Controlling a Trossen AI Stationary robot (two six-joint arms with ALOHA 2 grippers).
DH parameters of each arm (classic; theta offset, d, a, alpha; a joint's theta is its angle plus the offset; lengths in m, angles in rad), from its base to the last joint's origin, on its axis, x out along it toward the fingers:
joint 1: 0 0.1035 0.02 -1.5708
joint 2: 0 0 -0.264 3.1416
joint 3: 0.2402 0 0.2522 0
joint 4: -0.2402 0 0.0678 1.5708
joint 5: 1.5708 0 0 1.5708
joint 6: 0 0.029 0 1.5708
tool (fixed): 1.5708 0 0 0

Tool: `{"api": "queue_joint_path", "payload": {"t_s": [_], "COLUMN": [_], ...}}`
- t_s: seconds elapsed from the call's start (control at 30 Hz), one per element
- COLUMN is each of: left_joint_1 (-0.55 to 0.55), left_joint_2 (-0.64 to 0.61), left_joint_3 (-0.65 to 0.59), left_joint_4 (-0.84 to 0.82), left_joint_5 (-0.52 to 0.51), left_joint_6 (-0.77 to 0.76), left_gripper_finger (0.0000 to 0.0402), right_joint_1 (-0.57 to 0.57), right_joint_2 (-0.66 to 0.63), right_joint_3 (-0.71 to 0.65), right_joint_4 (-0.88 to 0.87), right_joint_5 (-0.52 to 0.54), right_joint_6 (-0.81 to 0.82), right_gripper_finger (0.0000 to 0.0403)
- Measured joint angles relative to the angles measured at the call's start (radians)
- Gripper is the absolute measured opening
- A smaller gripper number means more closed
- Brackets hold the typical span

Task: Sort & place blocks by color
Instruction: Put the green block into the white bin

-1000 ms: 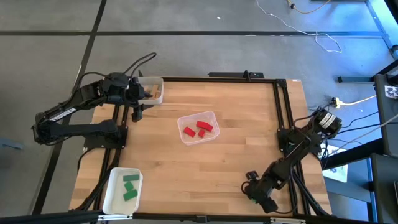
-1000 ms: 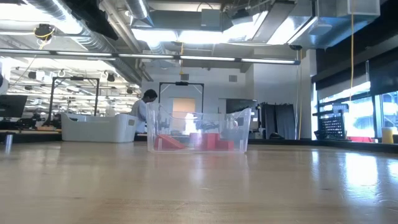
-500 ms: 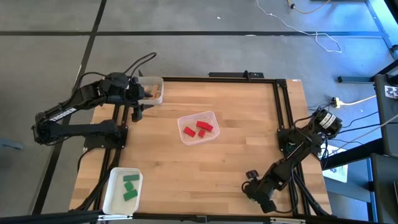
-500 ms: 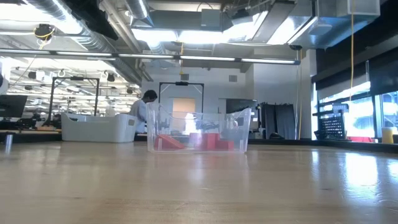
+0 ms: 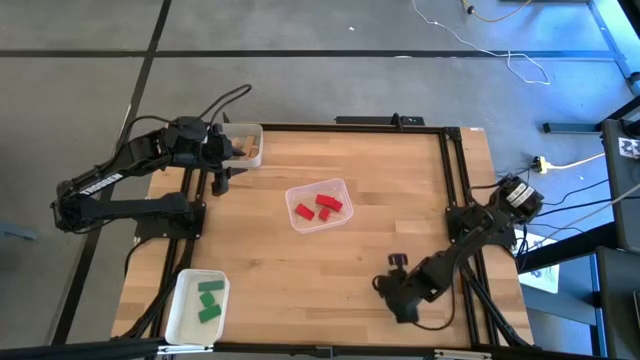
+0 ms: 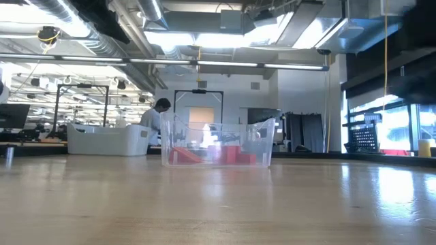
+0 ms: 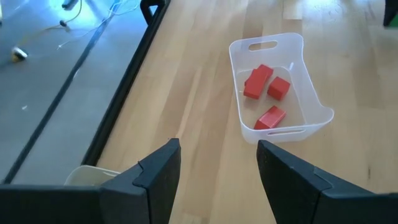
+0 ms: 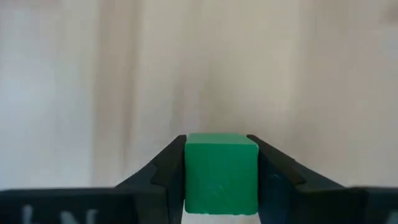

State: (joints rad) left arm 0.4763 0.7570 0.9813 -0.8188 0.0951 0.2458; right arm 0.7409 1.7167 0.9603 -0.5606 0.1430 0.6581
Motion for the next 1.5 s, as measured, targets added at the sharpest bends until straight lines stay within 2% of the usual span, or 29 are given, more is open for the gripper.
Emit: {"api": "queue_joint_path", "payload": {"t_s": [0.17, 0.27, 0.4, 0.57, 0.7, 0.87, 1.03, 1.2, 1.37, 1.5], "left_joint_1": [0.0, 0.0, -0.001, -0.035, -0.083, -0.137, -0.173, -0.207, -0.244, -0.26], "left_joint_2": [0.0, 0.002, 0.003, 0.003, 0.013, 0.046, 0.088, 0.135, 0.171, 0.228], "left_joint_3": [0.0, 0.0, 0.0, 0.0, 0.001, 0.002, 0.002, 0.002, 0.002, 0.002], "left_joint_4": [0.0, 0.0, 0.005, 0.06, 0.178, 0.316, 0.381, 0.404, 0.434, 0.447], "left_joint_5": [-0.007, -0.007, -0.005, 0.002, 0.002, -0.006, -0.008, -0.008, -0.007, -0.008], "left_joint_6": [0.178, 0.306, 0.514, 0.717, 0.842, 0.95, 1.052, 1.043, 1.049, 1.077], "left_gripper_finger": [0.0202, 0.0202, 0.0202, 0.0202, 0.0202, 0.0202, 0.0202, 0.0202, 0.0202, 0.0202], "right_joint_1": [-0.09, -0.154, -0.24, -0.363, -0.463, -0.571, -0.672, -0.75, -0.812, -0.853], "right_joint_2": [-0.002, -0.004, -0.004, -0.005, -0.005, -0.006, -0.007, -0.007, -0.007, -0.007], "right_joint_3": [0.093, 0.136, 0.198, 0.312, 0.405, 0.512, 0.586, 0.617, 0.618, 0.618], "right_joint_4": [-0.203, -0.246, -0.24, -0.235, -0.216, -0.107, -0.015, 0.039, 0.1, 0.123], "right_joint_5": [0.154, 0.213, 0.276, 0.297, 0.284, 0.202, 0.107, 0.003, -0.165, -0.244], "right_joint_6": [0.082, 0.134, 0.096, -0.011, -0.055, -0.211, -0.262, -0.365, -0.457, -0.521], "right_gripper_finger": [0.0135, 0.0135, 0.0135, 0.0135, 0.0135, 0.0135, 0.0135, 0.0135, 0.0135, 0.0135]}}
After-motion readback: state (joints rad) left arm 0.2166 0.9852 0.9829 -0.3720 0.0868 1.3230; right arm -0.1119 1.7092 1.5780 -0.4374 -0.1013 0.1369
